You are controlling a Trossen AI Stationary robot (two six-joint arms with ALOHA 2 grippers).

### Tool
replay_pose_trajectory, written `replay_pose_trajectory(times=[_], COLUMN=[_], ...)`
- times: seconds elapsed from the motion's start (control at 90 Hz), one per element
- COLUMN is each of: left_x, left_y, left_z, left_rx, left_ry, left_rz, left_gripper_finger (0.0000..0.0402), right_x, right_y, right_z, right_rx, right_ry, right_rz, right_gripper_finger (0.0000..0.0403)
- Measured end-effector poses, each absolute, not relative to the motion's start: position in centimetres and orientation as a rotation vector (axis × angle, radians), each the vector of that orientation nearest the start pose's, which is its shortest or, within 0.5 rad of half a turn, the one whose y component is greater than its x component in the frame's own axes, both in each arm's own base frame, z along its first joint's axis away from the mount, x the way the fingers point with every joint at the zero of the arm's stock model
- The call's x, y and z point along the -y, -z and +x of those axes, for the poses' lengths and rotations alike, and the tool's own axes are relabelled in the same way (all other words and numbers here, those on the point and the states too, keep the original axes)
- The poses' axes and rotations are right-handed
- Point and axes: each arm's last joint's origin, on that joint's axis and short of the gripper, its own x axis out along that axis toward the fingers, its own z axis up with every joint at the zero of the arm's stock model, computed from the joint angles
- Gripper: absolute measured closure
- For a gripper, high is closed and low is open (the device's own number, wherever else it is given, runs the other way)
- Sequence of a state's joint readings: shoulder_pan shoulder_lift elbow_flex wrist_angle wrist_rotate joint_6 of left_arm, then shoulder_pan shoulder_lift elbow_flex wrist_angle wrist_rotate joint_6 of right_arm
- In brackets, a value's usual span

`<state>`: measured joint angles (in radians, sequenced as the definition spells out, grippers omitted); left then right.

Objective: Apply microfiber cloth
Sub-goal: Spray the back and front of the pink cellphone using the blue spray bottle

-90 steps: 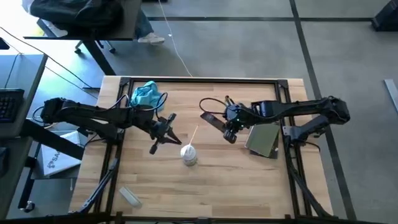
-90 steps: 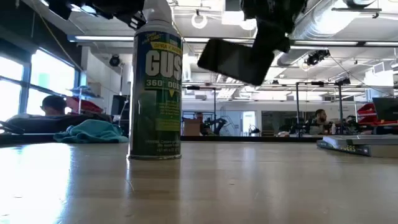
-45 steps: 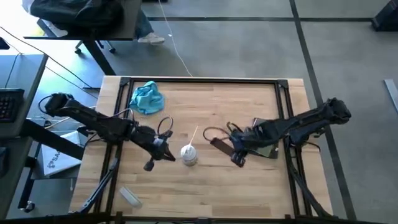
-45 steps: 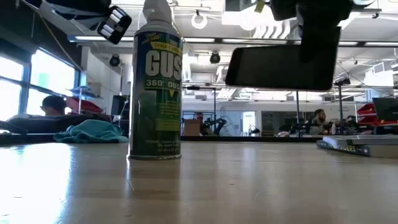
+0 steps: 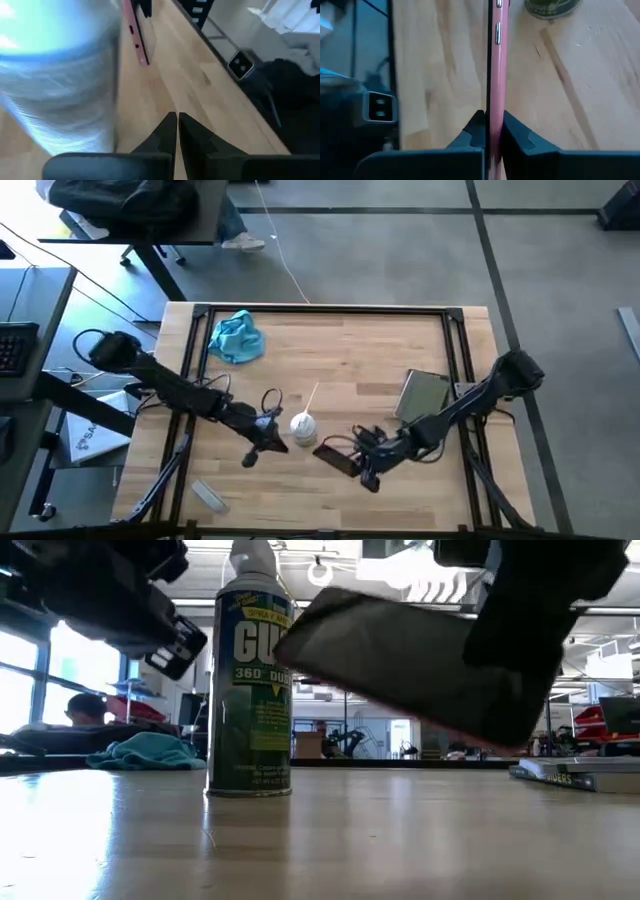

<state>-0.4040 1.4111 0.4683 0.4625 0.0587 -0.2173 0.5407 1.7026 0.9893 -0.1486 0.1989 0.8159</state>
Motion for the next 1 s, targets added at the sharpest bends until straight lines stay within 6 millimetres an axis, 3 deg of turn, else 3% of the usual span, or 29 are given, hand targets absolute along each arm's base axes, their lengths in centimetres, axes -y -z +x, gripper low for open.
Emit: replay_pose_trajectory(times=[0.211,0.522,0.722,1.0], left_x=[10.6,8.9,6.4,0.5], left_y=[-13.4,-13.2,-12.8,-13.0], left_z=[24.7,25.4,26.0,26.8], left_rx=[-0.515,-0.488,-0.518,-0.499], left_ry=[0.316,0.139,0.054,-0.106], left_rz=[-0.148,-0.106,-0.032,0.088], left_gripper_finger=[0.0402,0.0402,0.0402,0.0402], right_x=[-17.0,-15.2,-13.6,-11.8], right_y=[-16.8,-17.3,-17.0,-17.1], right_z=[31.1,31.9,32.1,32.2], right_rx=[-0.838,-0.809,-0.842,-0.894], right_ry=[0.101,0.181,0.266,0.296], right_rz=[0.342,0.209,0.16,0.156], right_gripper_finger=[0.0402,0.0402,0.0402,0.0402])
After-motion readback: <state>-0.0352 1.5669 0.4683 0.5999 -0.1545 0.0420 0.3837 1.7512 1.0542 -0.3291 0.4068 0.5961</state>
